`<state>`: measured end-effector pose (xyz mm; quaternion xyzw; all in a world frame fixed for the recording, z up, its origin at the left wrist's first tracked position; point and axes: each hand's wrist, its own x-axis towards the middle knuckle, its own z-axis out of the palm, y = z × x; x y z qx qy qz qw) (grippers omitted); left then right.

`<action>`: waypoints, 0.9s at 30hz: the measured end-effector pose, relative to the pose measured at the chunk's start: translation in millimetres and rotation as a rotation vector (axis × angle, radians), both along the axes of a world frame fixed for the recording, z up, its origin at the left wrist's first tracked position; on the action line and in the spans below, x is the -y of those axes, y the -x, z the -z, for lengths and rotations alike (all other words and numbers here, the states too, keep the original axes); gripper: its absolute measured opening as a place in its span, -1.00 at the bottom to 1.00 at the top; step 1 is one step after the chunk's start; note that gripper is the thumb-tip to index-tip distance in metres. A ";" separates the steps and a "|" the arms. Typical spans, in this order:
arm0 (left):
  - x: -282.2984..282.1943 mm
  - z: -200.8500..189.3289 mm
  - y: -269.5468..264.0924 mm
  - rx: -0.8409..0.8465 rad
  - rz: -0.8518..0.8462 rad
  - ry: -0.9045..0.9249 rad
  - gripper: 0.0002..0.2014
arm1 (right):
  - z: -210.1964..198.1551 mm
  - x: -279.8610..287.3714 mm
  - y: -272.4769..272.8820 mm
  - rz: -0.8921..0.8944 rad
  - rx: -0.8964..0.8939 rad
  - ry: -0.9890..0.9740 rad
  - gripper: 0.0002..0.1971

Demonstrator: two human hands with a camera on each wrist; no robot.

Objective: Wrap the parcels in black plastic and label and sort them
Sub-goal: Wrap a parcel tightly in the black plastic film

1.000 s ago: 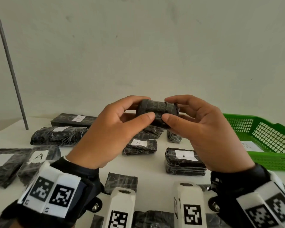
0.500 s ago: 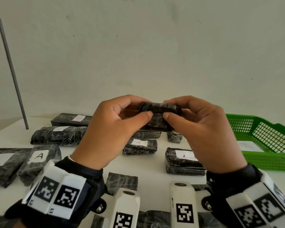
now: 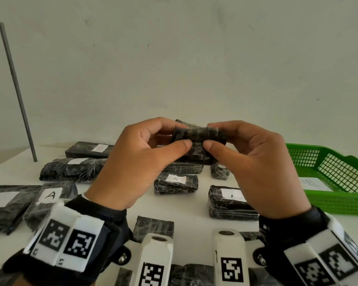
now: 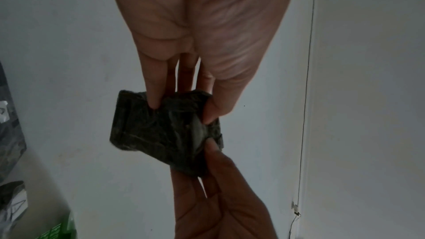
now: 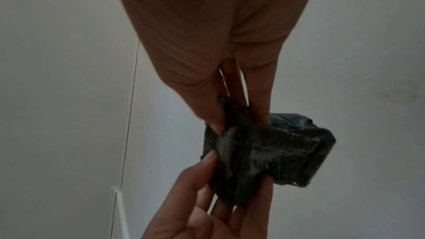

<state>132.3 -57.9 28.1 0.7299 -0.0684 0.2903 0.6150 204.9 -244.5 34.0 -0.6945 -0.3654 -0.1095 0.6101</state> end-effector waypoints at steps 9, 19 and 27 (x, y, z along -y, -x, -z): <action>-3.9 -0.4 -0.3 0.005 0.040 0.012 -0.83 | 3.3 0.3 -3.9 -0.038 0.021 -0.007 -0.81; -7.2 2.4 -2.2 0.056 -0.007 -0.088 -0.77 | 8.6 -0.9 -10.0 -0.042 0.086 0.002 -0.77; -2.8 3.9 -2.7 0.026 -0.024 -0.118 -0.76 | 8.6 0.7 -11.3 -0.001 0.088 0.029 -0.82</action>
